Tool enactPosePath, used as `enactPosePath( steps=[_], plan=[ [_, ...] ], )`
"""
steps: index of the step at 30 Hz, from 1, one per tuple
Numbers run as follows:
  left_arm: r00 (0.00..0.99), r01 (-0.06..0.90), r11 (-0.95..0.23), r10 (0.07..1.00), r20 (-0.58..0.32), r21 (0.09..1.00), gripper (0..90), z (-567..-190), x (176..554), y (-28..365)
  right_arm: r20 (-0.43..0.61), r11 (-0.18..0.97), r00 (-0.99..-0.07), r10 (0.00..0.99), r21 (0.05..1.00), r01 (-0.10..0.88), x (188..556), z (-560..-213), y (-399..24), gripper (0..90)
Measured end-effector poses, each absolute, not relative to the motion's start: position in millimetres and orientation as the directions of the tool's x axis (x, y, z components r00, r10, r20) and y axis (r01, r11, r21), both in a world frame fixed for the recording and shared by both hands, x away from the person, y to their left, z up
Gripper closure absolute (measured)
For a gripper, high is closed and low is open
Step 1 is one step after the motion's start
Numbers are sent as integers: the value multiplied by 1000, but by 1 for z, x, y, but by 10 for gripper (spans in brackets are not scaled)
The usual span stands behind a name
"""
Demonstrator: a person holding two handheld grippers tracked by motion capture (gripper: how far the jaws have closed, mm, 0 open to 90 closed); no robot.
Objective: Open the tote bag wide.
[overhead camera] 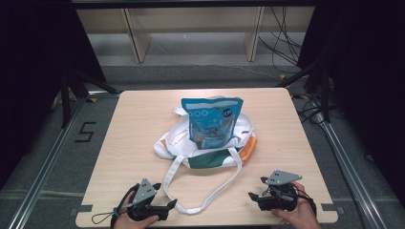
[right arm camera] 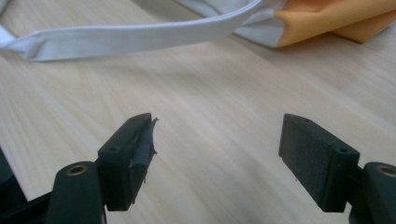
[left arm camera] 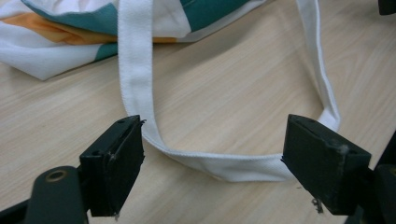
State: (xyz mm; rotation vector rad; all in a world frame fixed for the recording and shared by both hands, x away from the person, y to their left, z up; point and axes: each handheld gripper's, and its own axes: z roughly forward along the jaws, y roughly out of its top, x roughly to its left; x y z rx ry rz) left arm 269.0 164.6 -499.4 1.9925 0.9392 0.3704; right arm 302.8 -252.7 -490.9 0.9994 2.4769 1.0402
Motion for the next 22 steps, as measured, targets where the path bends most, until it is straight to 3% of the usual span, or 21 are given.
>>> enactPosePath(
  steps=[3,10,22],
  plan=[
    [694,451,-385,719,-46,805,197,-498,267,166,24,515,-727,686,690,509,298,-493,-251,276],
    [673,470,-349,736,-73,811,199,-500,265,164,41,517,-724,689,672,530,290,-499,-247,268],
    [680,459,-383,733,-39,802,199,-500,269,168,13,549,-742,671,664,508,293,-499,-250,262]
  ],
)
